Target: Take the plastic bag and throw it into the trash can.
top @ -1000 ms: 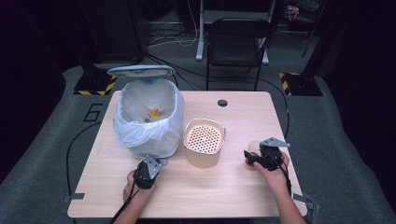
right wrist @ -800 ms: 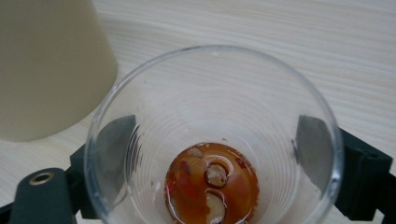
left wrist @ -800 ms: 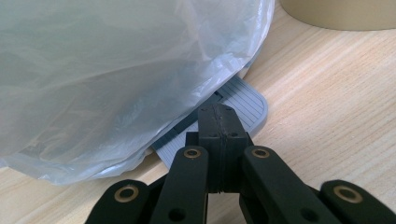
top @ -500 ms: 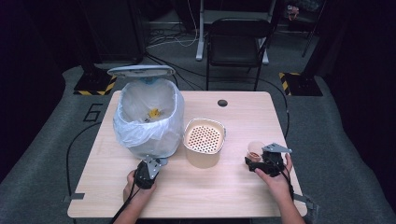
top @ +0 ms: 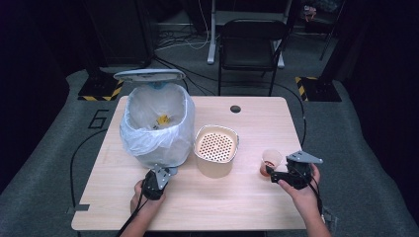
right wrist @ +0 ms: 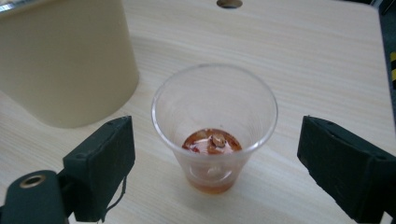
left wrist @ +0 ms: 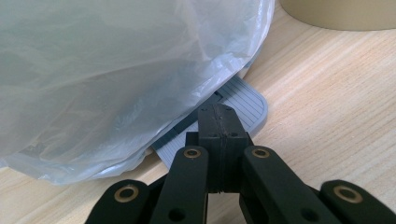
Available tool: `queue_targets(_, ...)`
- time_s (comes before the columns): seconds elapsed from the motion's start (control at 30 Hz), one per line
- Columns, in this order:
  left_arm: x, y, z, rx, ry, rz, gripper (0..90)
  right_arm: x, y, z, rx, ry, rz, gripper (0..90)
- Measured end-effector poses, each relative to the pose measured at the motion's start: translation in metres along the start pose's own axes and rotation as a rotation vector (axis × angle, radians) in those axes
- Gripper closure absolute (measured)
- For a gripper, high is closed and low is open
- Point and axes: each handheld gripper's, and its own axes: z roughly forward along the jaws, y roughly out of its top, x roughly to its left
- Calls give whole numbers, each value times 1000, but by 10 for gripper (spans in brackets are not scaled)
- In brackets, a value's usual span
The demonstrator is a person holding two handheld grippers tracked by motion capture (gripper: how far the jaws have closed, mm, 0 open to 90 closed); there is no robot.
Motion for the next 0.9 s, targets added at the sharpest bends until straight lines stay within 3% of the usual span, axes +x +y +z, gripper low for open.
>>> queue_targets(0.1,0,0,0,0,0,1,900,7,12,-5,-40,19,-20,142)
queue_targets(0.33,0,0,0,-1,-1,-2,900,31,38,4,-52,83,-89,219)
queue_targets(0.57,0,0,0,0,0,1,900,55,63,22,-56,151,-95,337)
queue_targets(0.9,0,0,0,0,-1,-1,900,77,92,46,-54,169,-76,362)
